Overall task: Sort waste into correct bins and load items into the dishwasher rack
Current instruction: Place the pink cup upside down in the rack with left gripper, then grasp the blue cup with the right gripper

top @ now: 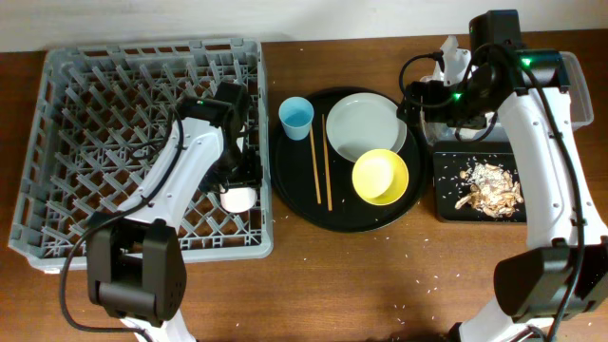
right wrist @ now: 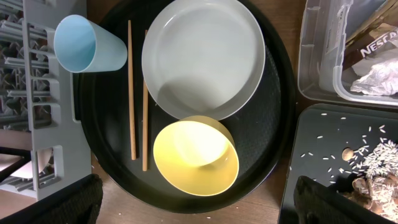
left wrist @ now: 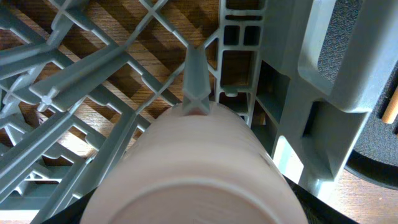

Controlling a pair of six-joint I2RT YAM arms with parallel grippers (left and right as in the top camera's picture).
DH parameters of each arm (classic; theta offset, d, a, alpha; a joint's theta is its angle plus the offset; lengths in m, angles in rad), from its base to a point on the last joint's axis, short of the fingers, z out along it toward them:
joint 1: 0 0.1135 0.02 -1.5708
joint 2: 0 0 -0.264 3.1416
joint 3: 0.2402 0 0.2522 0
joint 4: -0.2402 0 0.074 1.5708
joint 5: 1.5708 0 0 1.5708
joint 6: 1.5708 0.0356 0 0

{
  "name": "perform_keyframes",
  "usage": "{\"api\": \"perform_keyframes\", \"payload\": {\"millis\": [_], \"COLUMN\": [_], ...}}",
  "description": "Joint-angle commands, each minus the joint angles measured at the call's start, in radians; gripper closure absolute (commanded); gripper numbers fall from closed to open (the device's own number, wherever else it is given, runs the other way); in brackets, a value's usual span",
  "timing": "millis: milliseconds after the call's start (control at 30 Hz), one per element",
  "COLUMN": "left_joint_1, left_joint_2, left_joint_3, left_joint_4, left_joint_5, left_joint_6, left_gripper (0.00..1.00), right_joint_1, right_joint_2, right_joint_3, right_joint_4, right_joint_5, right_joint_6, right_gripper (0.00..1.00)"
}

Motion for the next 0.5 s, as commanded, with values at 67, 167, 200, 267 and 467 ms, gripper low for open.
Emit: {"api": "perform_keyframes", "payload": {"millis": [67, 167, 200, 267, 467], "left_joint_1": [-0.002, -0.003, -0.003, -0.003, -0.003], "left_joint_2": [0.009, 0.006, 0.006, 0.005, 0.005], "left_joint_3": [0.003, 0.093, 0.130, 0.212, 0.285], "left_joint_4": [-0.010, -0.073, -0.097, -0.164, -0.216], "left_joint_5": [-0.006, -0.008, -0.008, -0.007, 0.038], "left_joint_6": [0.008, 0.016, 0.019, 0.019, 0.019], "left_gripper": [0.28, 0.25, 0.25, 0.25, 0.28], "right_joint_1": [0.006, 0.006, 0.006, 0.006, 0.006], "right_joint_2": [-0.002, -0.002, -0.002, -0.002, -0.002], "right_joint_3": [0.006, 0.006, 0.006, 0.006, 0.006], "right_joint_4": [-0.002, -0.001, -0.002, -0.002, -0.002], "right_joint_5": [0.015, 0.012, 0.011, 0.011, -0.006], "right_joint_6": [-0.001, -0.001, -0.001, -0.001, -0.001], "right_gripper": [0.02, 0.02, 0.01, 0.01, 0.01]}}
